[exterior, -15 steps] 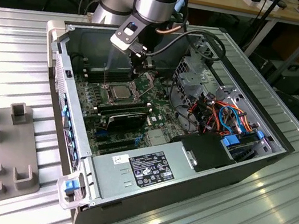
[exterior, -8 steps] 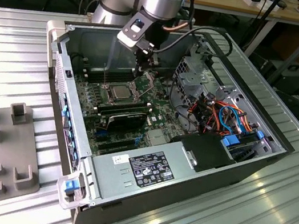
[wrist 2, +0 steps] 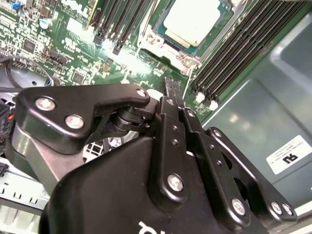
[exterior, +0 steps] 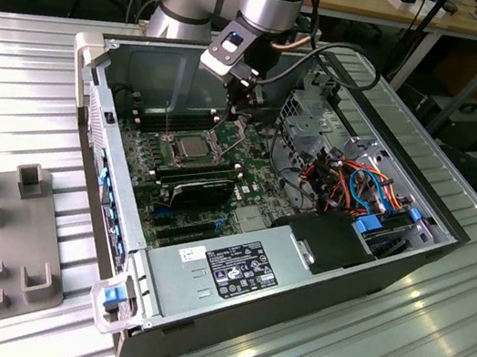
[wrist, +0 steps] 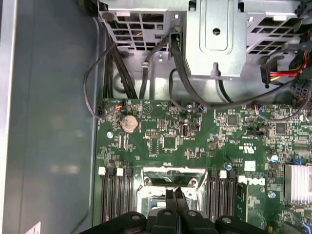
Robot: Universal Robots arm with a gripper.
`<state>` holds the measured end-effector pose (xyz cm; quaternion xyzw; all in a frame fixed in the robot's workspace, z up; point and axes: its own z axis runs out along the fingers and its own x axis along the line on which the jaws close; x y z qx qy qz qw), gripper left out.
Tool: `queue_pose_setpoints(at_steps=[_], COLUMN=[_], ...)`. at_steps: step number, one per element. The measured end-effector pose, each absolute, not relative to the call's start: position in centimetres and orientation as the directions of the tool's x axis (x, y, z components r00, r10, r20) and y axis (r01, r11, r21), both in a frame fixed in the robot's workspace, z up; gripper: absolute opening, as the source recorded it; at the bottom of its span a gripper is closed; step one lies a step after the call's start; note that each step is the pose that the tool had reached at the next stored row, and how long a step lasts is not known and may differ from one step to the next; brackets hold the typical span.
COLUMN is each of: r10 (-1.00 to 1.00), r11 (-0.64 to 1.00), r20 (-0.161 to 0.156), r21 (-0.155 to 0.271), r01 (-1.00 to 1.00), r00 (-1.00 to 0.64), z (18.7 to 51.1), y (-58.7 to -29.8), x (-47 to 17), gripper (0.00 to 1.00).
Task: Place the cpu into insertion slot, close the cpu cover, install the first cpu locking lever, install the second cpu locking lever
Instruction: 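Close the cpu cover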
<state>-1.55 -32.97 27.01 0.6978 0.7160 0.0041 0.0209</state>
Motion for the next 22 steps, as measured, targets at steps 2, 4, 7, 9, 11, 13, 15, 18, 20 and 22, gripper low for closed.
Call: queue_pose_setpoints(at_steps=[2, 4, 7, 9, 11, 13, 15, 18, 20, 22], r10=[0.999, 0.999, 0.999, 0.999, 0.999, 0.999, 0.999, 0.999, 0.999, 0.999], r11=[0.026, 0.026, 0.026, 0.026, 0.026, 0.026, 0.026, 0.026, 0.026, 0.026], r20=[-0.024, -0.024, -0.024, -0.024, -0.024, -0.024, -0.024, -0.024, -0.024, -0.024], r21=[0.035, 0.035, 0.035, 0.035, 0.035, 0.035, 0.035, 0.035, 0.035, 0.035], r01=[0.999, 0.999, 0.999, 0.999, 0.999, 0.999, 0.999, 0.999, 0.999, 0.999], r00=[-0.025, -0.025, -0.025, -0.025, -0.025, -0.025, -0.025, -0.025, -0.025, -0.025], z=[27.1, 27.2, 27.4, 27.4, 27.4, 27.4, 27.4, 27.2, 26.6, 26.1], y=[-33.0, -32.9, -32.9, -32.9, -32.9, -32.9, -32.9, -32.9, -32.9, -32.9], x=[-1.4, -1.3, -0.6, 0.0, 0.8, 1.5, 2.3, 2.6, 2.7, 2.7], gripper=[0.11, 0.11, 0.11, 0.11, 0.11, 0.11, 0.11, 0.11, 0.11, 0.11])
